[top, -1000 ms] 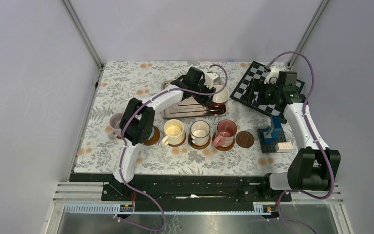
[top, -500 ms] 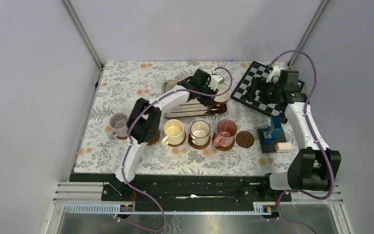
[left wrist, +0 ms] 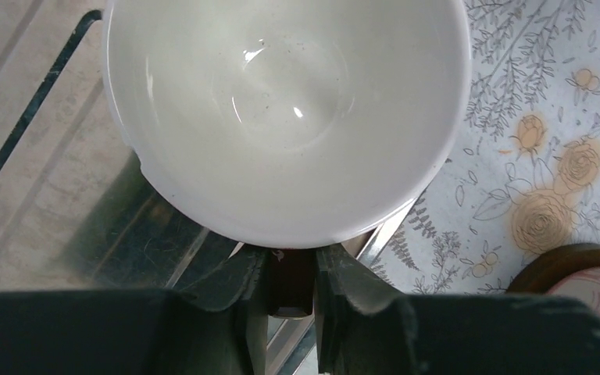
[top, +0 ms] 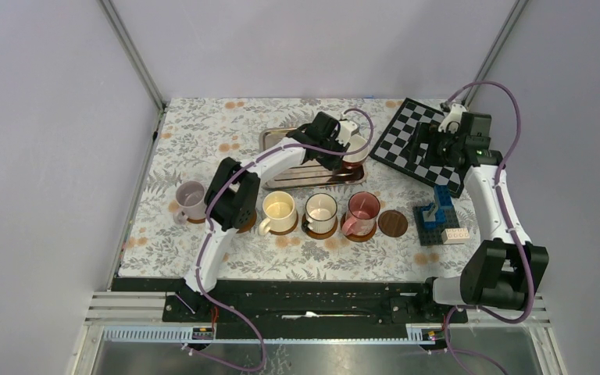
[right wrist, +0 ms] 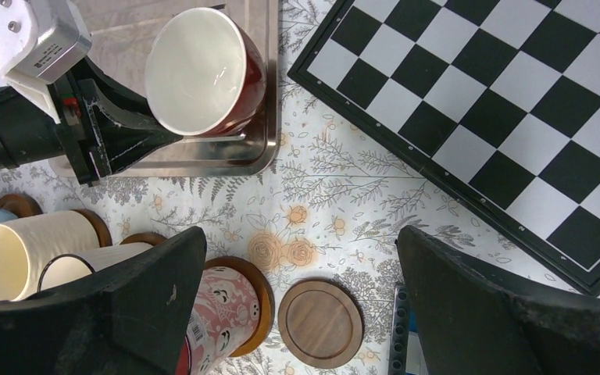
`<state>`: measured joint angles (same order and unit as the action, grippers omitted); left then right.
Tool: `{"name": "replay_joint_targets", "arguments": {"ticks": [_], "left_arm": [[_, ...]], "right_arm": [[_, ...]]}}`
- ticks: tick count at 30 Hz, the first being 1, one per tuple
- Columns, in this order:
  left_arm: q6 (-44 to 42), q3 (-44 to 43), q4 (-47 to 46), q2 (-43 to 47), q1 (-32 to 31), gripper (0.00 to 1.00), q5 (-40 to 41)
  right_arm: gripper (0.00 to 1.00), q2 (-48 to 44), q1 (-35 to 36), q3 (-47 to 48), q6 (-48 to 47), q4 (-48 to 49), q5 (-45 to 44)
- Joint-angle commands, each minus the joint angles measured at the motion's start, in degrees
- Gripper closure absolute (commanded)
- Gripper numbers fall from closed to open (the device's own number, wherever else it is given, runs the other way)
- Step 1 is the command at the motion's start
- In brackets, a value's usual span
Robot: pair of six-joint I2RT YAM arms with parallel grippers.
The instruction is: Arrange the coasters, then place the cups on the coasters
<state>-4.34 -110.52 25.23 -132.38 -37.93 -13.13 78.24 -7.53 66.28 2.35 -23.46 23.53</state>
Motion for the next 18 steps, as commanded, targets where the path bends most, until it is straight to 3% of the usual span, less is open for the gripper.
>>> {"name": "replay_joint_targets", "arguments": {"ticks": [1, 10, 18], "left_arm": [[0.6, -2.2, -5.8, 6.0, 0.5, 1.0, 5.7], [1.5, -6.2, -9.6, 11.3, 0.8, 1.0, 7.3], [6.2, -2.4, -17.0, 19.5, -0.1, 1.0, 5.8]], "right_arm": [[0.01, -2.9, -1.7, 2.4, -0.5, 0.5, 1.6], [0.0, -4.1, -5.1, 2.7, 2.4, 2.2, 3.8], [0.0, -4.1, -9.2, 3.7, 4.1, 3.3, 5.5]]}}
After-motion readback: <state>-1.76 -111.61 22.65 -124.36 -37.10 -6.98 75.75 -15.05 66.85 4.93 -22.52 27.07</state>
